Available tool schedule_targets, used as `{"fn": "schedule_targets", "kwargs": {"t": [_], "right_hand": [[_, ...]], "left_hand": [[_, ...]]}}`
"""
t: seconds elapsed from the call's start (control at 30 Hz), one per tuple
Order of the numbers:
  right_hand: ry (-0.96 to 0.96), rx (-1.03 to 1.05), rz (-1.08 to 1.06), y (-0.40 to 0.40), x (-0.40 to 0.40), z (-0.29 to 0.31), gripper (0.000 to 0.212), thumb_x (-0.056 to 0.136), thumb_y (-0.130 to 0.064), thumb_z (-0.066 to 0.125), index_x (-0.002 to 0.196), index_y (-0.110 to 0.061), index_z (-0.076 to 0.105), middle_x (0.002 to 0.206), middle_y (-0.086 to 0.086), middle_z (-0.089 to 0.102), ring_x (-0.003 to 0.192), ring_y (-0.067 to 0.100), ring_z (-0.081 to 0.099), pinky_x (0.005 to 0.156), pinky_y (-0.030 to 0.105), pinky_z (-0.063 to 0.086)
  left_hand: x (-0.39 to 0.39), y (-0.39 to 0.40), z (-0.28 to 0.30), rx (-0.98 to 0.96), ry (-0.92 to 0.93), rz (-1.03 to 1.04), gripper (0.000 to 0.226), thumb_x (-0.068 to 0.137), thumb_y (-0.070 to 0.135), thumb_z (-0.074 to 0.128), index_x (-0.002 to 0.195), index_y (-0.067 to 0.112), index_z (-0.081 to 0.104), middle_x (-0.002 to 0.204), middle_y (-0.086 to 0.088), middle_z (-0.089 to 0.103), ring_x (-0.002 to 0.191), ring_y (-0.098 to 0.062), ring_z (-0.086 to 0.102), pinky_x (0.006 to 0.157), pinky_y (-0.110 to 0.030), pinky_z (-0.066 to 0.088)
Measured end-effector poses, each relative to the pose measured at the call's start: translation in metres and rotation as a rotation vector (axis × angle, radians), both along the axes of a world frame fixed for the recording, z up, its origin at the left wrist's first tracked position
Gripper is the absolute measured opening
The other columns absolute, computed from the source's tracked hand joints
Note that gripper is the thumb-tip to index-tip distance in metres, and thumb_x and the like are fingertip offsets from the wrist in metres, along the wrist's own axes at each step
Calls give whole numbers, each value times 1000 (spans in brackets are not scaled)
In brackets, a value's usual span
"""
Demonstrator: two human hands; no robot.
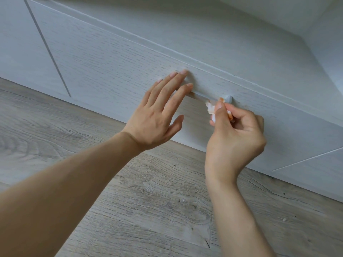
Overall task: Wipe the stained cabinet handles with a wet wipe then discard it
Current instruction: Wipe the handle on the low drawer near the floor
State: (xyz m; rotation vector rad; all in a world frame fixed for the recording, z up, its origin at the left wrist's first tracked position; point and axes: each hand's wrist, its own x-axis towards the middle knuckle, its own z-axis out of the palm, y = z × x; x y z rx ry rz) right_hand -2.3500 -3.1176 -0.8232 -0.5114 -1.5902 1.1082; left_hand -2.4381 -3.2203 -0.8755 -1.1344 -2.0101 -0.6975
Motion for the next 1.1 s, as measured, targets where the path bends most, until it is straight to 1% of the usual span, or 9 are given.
{"fn": "schedule_targets", "kwargs": {"t": [0.13, 0.27, 0.4, 0.47, 0.57, 0.7, 0.77, 0.9, 1.1], "right_hand": [[-54, 53, 92, -15, -10, -1, 4, 76, -6, 73, 80, -4, 72, 79, -12, 54, 67, 20, 67, 67, 30, 55], [16, -58, 21, -13, -9, -2, 5, 77, -9, 72, 80, -6, 72, 80, -9, 57, 70, 27, 68, 67, 41, 57], [-38, -57, 65, -16, -6, 1, 3, 77, -9, 73, 80, -10, 71, 83, -2, 61, 72, 27, 69, 67, 41, 58], [-23, -102, 75, -14, -2, 6, 13, 78, -7, 73, 77, -19, 67, 84, 7, 65, 71, 26, 69, 62, 38, 59], [12, -137, 84, -11, 2, 12, 27, 79, -3, 72, 78, -25, 56, 75, 4, 64, 63, 19, 69, 54, 28, 55], [-9, -84, 57, -13, 1, 9, 15, 79, -8, 72, 78, -21, 65, 85, 13, 64, 67, 22, 68, 60, 31, 57], [-20, -24, 48, -17, 1, 5, 8, 81, -13, 70, 88, -11, 72, 90, 7, 60, 71, 22, 69, 68, 27, 58], [-67, 101, 25, -29, 5, 2, 30, 92, -27, 53, 102, -7, 71, 96, -1, 53, 79, 7, 66, 77, 11, 49], [-87, -7, 81, -22, 1, 5, 28, 82, -3, 68, 103, -22, 67, 84, -13, 51, 78, 8, 66, 72, 7, 46]], "left_hand": [[-2, -3, 2, -17, 5, -4, 58, 92, 19, 54, 142, 5, 28, 148, -25, 31, 140, -35, 28, 110, -49, 33], [-4, -11, 5, -51, 1, -17, 59, 92, 20, 54, 144, 8, 27, 150, -20, 30, 141, -32, 27, 110, -47, 32], [-8, -16, 7, -54, 17, -29, 60, 92, 18, 55, 144, 6, 27, 151, -16, 31, 141, -31, 27, 109, -48, 34], [-8, -16, 6, -45, 15, -25, 60, 91, 17, 55, 143, 5, 28, 151, -16, 32, 141, -31, 28, 110, -48, 33], [-7, -14, 5, -38, 15, -18, 60, 91, 17, 54, 143, 5, 28, 151, -16, 32, 141, -31, 28, 111, -47, 32], [-7, -15, 5, -44, 19, -20, 60, 92, 17, 54, 144, 5, 27, 151, -17, 31, 141, -31, 27, 111, -47, 32], [-8, -15, 5, -48, 20, -20, 60, 92, 17, 54, 144, 5, 27, 151, -17, 31, 141, -31, 27, 111, -47, 32], [-8, -15, 5, -48, 23, -10, 60, 92, 18, 55, 144, 5, 27, 151, -16, 31, 141, -31, 27, 112, -46, 31], [-9, -14, 4, -48, 26, 3, 59, 93, 20, 53, 144, 4, 28, 151, -16, 31, 141, -30, 27, 113, -45, 29]]}}
